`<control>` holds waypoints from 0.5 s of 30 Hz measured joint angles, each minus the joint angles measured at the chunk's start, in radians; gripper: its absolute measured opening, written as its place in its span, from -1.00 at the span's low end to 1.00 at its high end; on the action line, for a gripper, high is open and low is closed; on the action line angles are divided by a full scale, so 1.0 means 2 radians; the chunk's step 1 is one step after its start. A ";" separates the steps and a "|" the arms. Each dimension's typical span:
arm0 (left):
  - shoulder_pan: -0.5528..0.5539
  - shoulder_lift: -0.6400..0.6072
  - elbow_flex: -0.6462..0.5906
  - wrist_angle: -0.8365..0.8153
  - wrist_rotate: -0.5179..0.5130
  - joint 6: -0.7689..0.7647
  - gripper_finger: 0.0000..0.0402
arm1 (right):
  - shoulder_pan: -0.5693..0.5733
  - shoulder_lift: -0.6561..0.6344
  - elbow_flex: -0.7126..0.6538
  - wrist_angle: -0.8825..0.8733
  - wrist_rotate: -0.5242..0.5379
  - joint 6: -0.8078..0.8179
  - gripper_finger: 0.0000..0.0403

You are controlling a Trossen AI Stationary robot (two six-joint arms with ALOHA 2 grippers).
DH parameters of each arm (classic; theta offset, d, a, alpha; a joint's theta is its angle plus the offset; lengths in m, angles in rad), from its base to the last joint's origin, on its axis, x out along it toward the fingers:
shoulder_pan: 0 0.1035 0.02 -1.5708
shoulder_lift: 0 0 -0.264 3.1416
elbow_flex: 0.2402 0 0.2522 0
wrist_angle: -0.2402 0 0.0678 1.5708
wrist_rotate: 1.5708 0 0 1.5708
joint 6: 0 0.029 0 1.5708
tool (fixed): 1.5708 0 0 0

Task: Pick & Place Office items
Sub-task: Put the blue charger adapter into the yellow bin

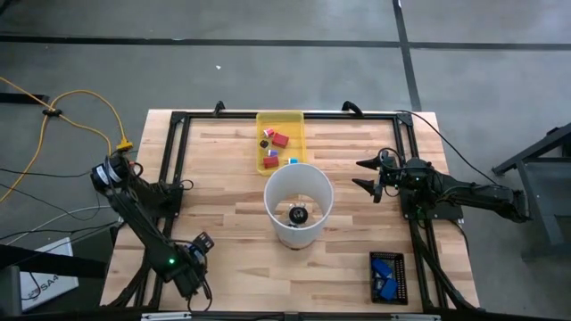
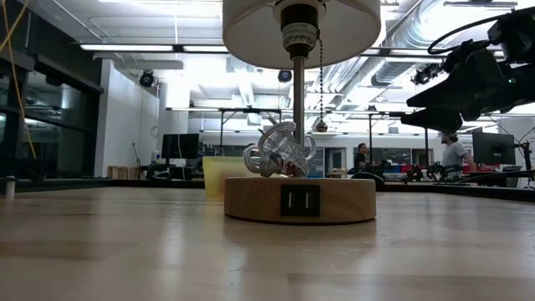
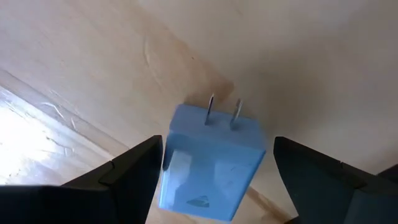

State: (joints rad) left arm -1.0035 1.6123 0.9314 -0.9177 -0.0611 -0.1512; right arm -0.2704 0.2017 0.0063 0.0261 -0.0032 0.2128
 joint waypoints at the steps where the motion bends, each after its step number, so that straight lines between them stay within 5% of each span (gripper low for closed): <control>1: 0.000 0.003 0.000 -0.002 0.000 0.005 0.49 | 0.000 0.000 0.000 0.000 0.000 0.000 0.61; 15: 0.000 0.012 0.000 -0.007 -0.006 0.036 0.49 | 0.000 0.000 0.000 0.000 0.000 0.000 0.61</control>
State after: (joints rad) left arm -1.0035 1.6371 0.9314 -0.9316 -0.0725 -0.0785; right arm -0.2703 0.2020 0.0063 0.0261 -0.0032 0.2131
